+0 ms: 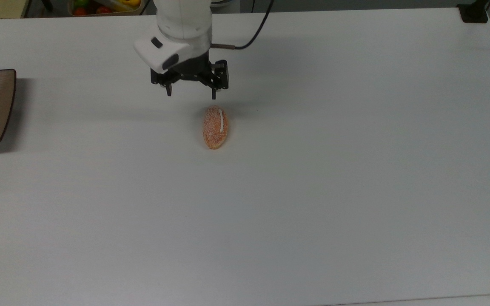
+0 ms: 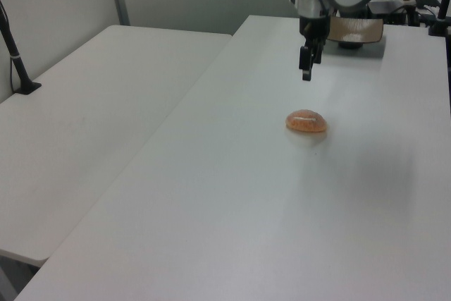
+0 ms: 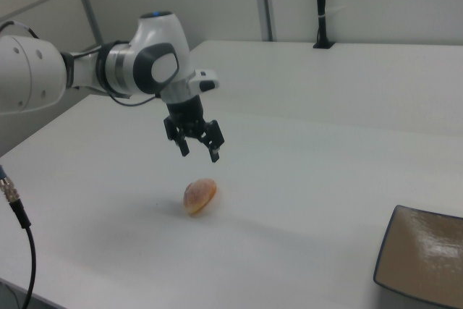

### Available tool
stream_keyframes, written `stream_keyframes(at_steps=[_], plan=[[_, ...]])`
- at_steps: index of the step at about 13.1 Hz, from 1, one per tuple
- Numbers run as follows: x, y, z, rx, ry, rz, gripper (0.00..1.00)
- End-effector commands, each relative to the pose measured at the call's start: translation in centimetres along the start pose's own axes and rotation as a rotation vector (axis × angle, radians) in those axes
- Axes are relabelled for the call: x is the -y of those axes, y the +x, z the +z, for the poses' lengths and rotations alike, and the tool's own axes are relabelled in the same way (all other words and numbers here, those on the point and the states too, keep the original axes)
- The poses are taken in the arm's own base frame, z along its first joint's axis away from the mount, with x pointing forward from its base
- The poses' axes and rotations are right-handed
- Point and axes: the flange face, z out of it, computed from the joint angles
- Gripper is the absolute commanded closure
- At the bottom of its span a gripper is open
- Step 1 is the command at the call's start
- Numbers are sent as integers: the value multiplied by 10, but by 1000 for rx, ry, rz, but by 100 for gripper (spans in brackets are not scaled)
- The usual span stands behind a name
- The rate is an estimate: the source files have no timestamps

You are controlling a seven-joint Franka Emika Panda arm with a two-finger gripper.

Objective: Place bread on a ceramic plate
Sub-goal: 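Lower the open gripper around the bread roll and close it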

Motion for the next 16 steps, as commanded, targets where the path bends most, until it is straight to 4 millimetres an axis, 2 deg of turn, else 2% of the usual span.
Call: stream_keyframes(at_steps=[1, 4, 6, 10, 13, 14, 16], plan=[[23, -4, 40, 15, -27, -41, 0], [32, 0, 65, 31, -31, -56, 0], [51, 3, 87, -12, -14, -73, 0], [67, 3, 99, -6, -8, -65, 0], [68, 3, 105, 0, -30, -85, 0], [67, 3, 108, 3, -42, -93, 2], [67, 2, 115, 9, -61, -110, 25]])
